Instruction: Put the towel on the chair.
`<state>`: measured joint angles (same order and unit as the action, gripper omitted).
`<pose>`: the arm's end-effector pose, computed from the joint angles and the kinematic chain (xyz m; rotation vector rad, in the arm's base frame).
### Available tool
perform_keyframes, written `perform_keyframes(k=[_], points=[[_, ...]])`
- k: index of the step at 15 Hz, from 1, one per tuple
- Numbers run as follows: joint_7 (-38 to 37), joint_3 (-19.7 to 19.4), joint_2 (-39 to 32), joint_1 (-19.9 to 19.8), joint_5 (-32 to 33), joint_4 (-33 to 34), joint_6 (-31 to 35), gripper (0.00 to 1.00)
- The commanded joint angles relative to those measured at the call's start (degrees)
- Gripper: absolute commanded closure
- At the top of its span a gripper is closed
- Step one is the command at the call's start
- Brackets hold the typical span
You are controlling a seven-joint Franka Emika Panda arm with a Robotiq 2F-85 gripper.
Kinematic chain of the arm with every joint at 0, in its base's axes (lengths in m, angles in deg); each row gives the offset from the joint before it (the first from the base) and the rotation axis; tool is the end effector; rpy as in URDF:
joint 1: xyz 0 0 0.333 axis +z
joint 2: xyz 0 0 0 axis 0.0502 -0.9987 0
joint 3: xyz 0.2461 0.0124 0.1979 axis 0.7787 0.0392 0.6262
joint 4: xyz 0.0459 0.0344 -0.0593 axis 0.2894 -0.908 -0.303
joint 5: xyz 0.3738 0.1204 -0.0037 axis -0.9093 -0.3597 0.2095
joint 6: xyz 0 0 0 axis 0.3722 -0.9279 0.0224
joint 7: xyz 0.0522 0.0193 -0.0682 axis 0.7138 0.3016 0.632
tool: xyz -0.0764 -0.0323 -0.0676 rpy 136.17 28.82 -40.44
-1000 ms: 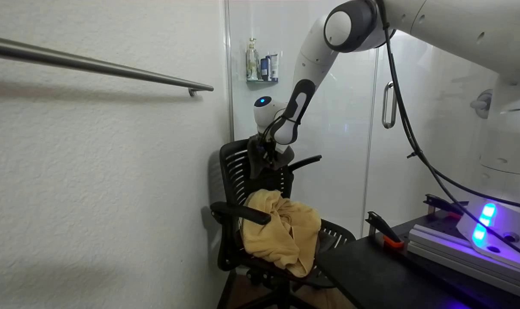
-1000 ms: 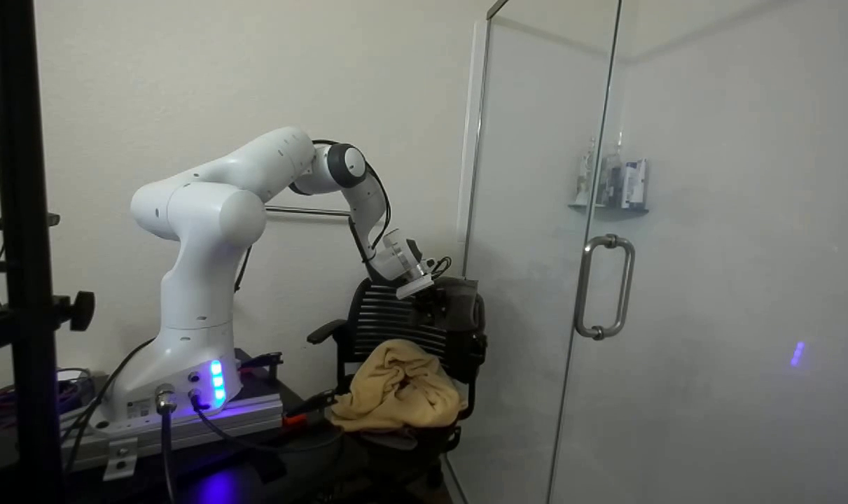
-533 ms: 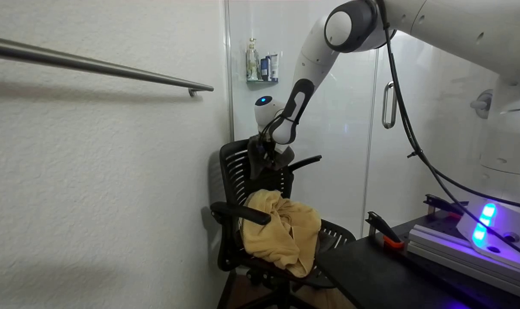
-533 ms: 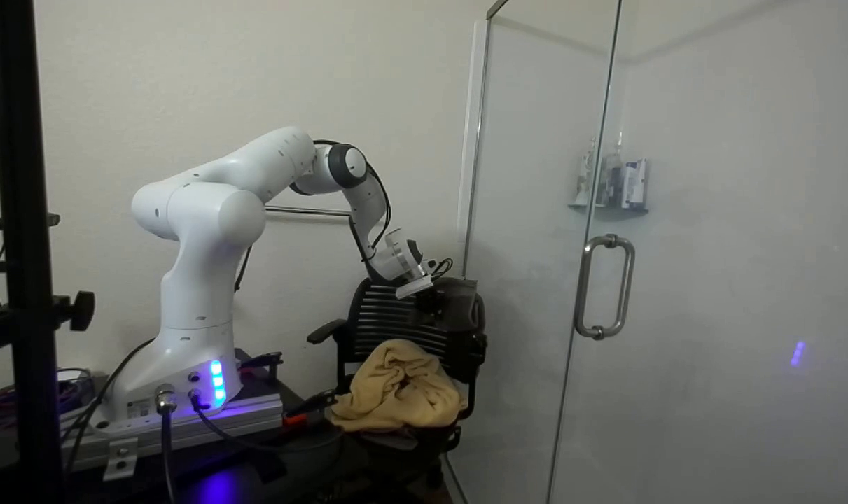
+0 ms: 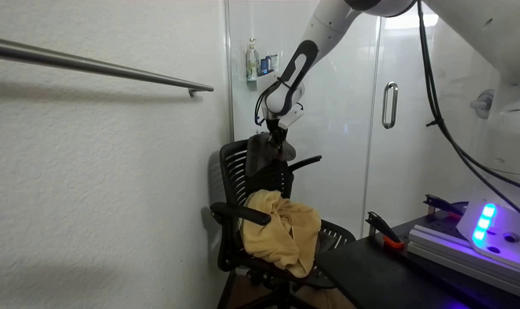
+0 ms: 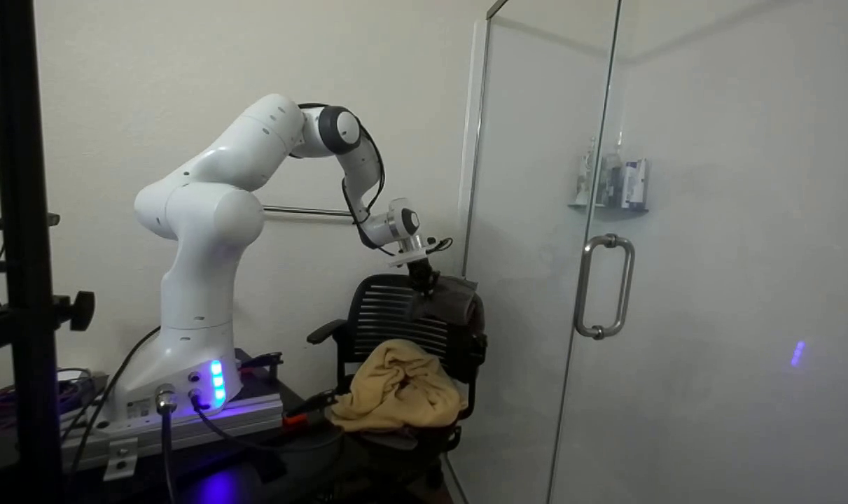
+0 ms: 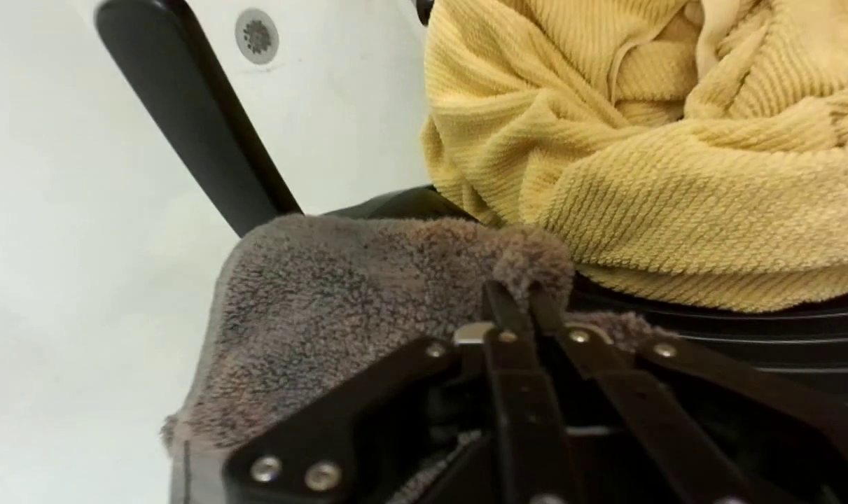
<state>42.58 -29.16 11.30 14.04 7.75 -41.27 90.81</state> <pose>0.6827 0.1395 0.2161 2.7048 0.6159 0.2457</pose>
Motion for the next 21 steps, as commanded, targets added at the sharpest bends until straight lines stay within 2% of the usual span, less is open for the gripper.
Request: perform_keyframes(k=[1, 4, 7, 10, 11, 12, 13, 17, 19, 21], points=[[-3.9, -0.8, 12.7, 3.4, 2.6, -8.0, -8.5, 0.99], [-12.3, -0.3, 20.2, 6.9, 10.0, -8.1, -17.8, 0.99], [-20.2, 3.7, 26.6, 8.4, 16.7, -6.5, -28.2, 0.99], [-28.3, 9.4, 32.1, 9.2, 21.8, -4.1, -40.0, 0.99], [-30.7, 11.6, 33.5, 9.5, 22.7, -2.8, -44.7, 0.99], [-32.4, 10.2, 35.1, 12.7, 22.5, -1.8, -49.0, 0.99], [-34.1, 15.3, 36.2, 10.2, 22.9, 0.3, -54.4, 0.99], [-38.7, 23.2, 40.4, 10.7, 23.5, 8.6, -72.0, 0.99], [-39.9, 26.0, 42.0, 10.0, 23.3, 11.8, -79.6, 0.99], [-41.9, 26.4, 44.3, 8.2, 20.8, 11.6, -82.9, 0.99]])
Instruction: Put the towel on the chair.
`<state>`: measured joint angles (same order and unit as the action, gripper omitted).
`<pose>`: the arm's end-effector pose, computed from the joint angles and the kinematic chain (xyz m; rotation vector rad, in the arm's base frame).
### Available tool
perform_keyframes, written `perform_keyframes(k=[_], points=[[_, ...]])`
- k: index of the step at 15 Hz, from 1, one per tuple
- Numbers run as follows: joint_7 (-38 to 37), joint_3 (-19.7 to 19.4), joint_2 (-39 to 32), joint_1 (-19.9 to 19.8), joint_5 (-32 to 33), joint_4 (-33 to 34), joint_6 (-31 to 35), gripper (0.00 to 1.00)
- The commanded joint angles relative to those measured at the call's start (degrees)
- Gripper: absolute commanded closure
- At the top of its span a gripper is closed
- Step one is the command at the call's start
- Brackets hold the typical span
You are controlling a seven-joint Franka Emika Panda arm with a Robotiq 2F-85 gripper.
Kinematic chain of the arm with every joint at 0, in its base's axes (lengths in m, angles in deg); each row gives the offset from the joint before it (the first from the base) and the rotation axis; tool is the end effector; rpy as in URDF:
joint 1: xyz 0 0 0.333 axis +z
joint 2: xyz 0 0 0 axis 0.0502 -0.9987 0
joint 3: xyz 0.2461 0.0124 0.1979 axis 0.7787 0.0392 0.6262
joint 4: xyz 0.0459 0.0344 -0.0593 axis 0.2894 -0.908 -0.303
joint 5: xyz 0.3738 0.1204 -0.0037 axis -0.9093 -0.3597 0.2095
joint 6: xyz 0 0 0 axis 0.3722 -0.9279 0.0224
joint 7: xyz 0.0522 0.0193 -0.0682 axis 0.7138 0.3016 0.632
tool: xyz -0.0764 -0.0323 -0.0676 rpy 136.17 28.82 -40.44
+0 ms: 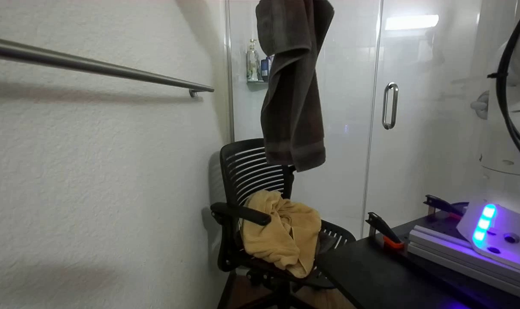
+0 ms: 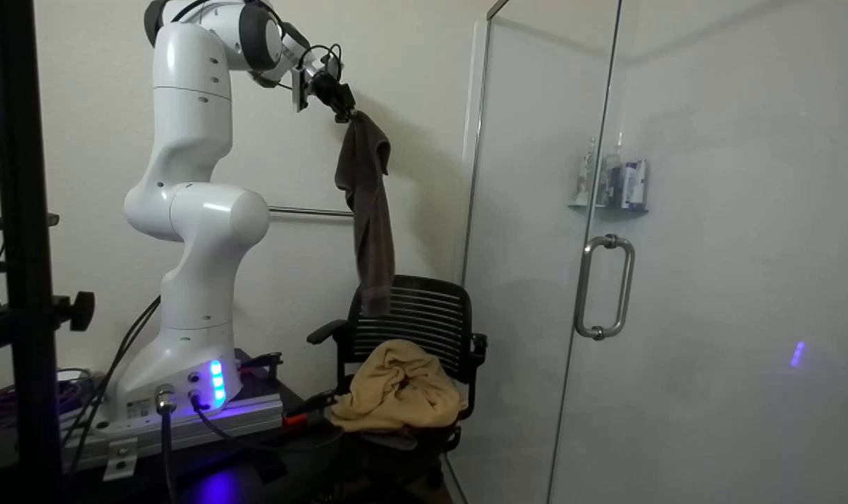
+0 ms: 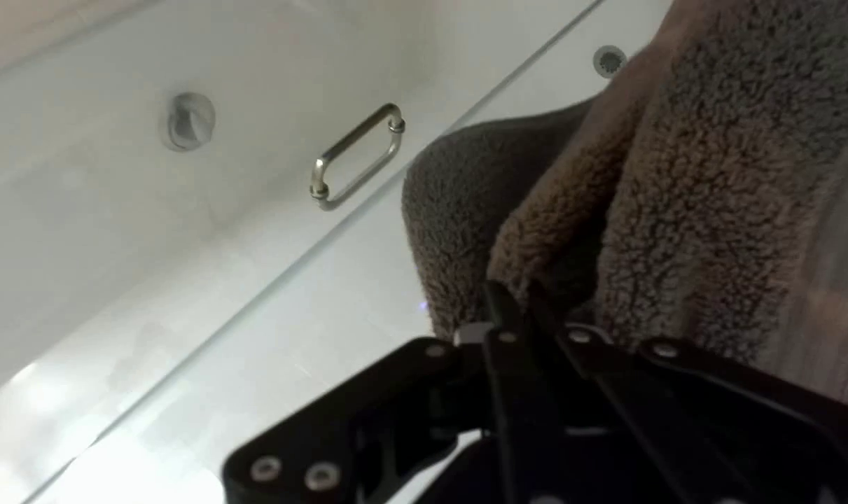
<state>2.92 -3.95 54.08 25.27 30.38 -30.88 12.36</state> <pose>0.3977 0.2849 0.7076 2.2752 -0.3181 0.5136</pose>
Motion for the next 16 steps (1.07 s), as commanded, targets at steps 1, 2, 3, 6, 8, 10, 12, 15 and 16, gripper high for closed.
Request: perform_keyframes(k=[1, 2, 3, 6, 8, 10, 12, 15, 16], points=[[-3.5, 0.0, 3.8, -4.5, -4.9, -1.7, -3.6, 0.99], [-4.6, -2.3, 7.0, -6.5, -9.7, -7.3, 0.7, 0.99], [-5.2, -3.4, 8.2, -7.9, -13.6, -9.7, 3.5, 0.99], [-4.3, -6.8, 9.9, -12.0, -25.0, -16.4, 17.1, 0.99], [-3.8, -13.1, 9.3, -8.7, -28.4, -20.0, 26.6, 0.99], [-2.6, -16.7, 7.9, -7.1, -29.2, -22.3, 36.4, 0.99], [-1.8, -20.0, 6.6, -5.9, -29.6, -24.8, 46.3, 0.99], [2.3, -24.1, 3.6, -5.6, -36.1, -29.5, 61.1, 0.99], [5.9, -18.9, 2.1, -12.1, -40.3, -31.1, 66.0, 0.99]])
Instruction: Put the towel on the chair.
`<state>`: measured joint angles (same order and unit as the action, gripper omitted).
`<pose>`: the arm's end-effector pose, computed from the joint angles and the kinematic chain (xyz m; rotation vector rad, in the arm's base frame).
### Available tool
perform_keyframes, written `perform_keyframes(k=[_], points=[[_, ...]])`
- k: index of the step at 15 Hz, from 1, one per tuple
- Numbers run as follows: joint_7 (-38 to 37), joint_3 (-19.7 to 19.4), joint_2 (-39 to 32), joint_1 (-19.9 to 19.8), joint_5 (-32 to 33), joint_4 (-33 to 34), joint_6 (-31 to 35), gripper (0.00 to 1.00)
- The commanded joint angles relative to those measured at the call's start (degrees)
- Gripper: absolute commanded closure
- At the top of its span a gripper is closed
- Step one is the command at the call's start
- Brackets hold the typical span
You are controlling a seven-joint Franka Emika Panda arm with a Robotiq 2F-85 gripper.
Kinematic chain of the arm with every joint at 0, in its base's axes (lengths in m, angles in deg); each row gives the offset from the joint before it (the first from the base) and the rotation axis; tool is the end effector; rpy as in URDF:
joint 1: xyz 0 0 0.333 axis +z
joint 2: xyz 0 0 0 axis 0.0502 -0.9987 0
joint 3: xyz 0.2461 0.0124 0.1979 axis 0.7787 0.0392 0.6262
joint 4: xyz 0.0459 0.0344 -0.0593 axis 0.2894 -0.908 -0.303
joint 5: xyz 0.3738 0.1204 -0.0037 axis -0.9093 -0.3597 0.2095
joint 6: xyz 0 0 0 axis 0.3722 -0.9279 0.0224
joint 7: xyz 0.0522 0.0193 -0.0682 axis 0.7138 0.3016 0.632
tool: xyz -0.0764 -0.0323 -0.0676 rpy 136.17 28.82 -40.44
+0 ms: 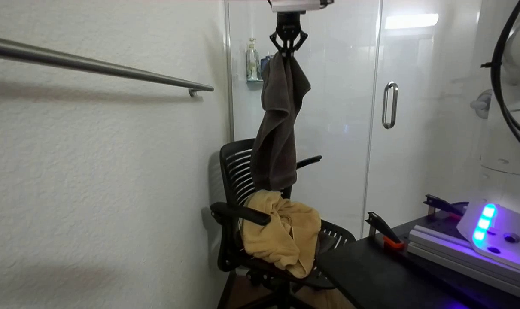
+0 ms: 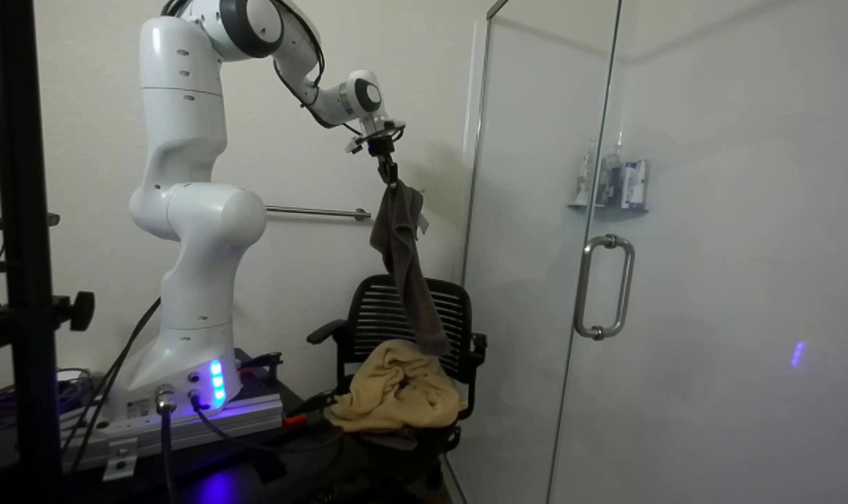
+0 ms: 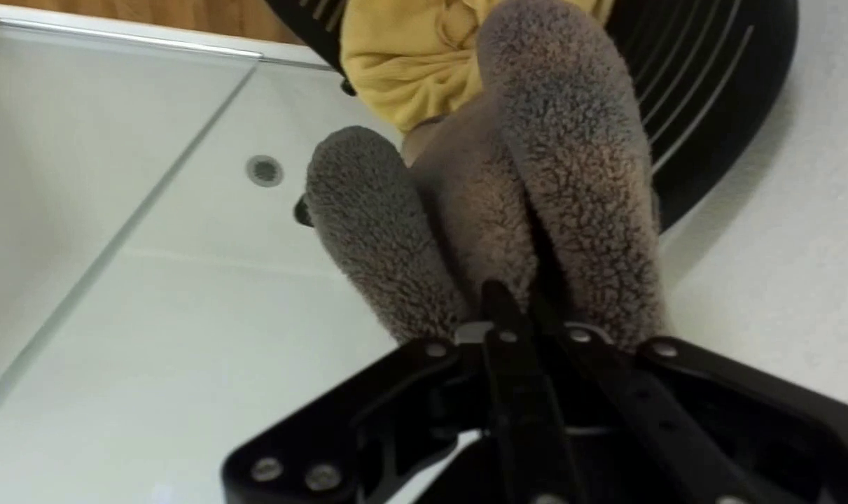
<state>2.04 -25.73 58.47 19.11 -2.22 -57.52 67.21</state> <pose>0.5223 0.1636 0.5641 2.9460 -0.5839 0.5463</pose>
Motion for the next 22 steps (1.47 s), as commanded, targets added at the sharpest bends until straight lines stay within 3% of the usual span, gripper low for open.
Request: perform_keyframes(k=[1, 5, 8, 9, 10, 14, 16, 19, 21, 22], points=[[10.2, 2.4, -4.4, -6.7, -11.3, -6.5, 15.6, 0.99], [23.8, 4.0, -14.3, -11.2, -24.5, -10.3, 24.6, 0.99], [31.8, 5.3, -24.2, -13.6, -29.9, -9.6, 27.9, 0.99], [34.4, 6.0, -27.7, -14.5, -31.8, -8.7, 29.2, 0.7], [37.1, 6.8, -31.5, -15.4, -33.1, -7.6, 30.8, 0.69], [38.8, 6.2, -44.9, -15.7, -29.4, -0.8, 33.2, 0.42], [36.5, 4.0, -48.2, -14.0, -26.8, 1.0, 35.5, 0.28], [33.1, 1.8, -50.2, -12.5, -24.3, 3.5, 33.7, 0.07], [29.1, -0.7, -49.7, -10.4, -22.3, 4.5, 30.6, 0.0], [32.0, 2.0, -50.1, -13.0, -23.5, 3.0, 33.9, 0.11]])
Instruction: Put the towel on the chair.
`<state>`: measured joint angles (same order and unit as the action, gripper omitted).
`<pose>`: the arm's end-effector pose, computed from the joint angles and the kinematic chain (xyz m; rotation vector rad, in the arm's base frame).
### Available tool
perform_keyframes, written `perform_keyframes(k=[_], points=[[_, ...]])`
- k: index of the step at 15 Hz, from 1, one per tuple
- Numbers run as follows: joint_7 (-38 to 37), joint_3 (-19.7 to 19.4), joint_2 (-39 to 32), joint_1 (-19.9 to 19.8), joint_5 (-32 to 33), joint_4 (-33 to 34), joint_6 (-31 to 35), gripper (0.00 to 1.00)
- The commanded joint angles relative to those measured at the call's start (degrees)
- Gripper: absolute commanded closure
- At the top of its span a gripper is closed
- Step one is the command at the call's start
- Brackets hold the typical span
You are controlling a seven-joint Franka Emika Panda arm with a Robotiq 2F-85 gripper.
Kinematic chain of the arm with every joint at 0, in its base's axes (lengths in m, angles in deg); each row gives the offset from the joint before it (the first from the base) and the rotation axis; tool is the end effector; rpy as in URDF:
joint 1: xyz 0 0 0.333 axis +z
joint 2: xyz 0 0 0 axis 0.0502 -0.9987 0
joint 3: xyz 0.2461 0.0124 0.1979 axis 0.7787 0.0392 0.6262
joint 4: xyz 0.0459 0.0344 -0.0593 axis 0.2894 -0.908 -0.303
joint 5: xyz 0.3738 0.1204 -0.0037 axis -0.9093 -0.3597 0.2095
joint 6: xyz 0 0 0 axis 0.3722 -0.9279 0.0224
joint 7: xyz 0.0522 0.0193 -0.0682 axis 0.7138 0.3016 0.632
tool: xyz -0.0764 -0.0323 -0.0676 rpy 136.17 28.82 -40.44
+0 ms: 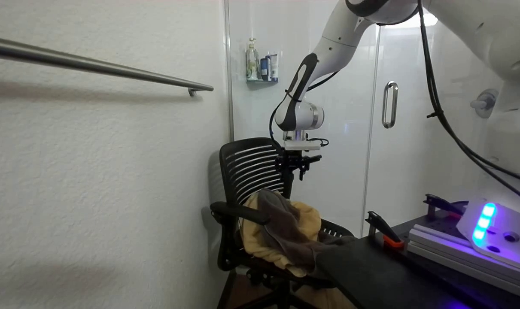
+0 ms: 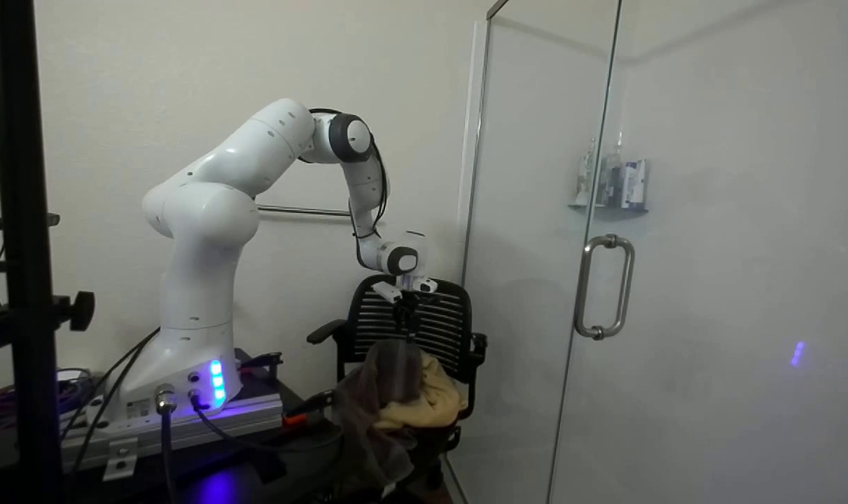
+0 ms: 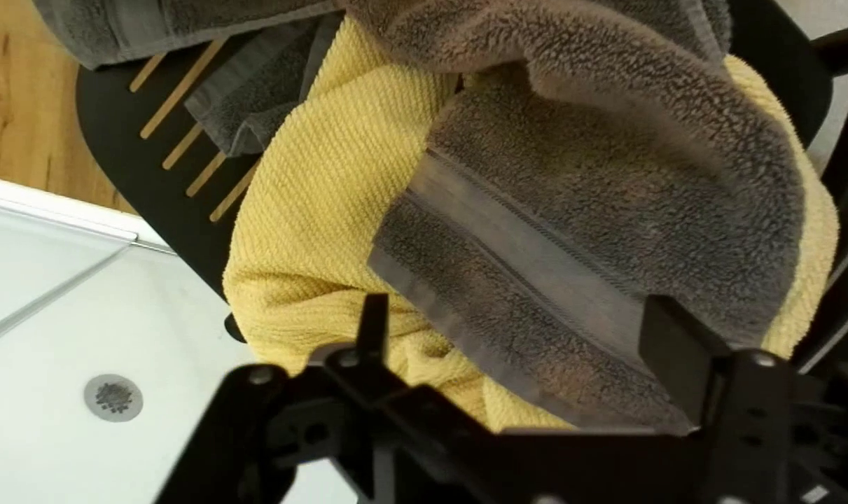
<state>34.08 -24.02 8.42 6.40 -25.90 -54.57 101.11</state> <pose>0.6172 0.0851 0.1072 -3.0771 0.3537 -0.0213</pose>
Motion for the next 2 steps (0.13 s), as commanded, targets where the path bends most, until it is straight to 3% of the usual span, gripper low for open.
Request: perform_keyframes(k=[1, 2], points=[[-1.4, -0.6, 0.0, 0.5, 0.9, 0.7, -0.9, 0.05], [-2.0, -1.1, 0.1, 1.0, 1.1, 1.0, -1.4, 0.0]])
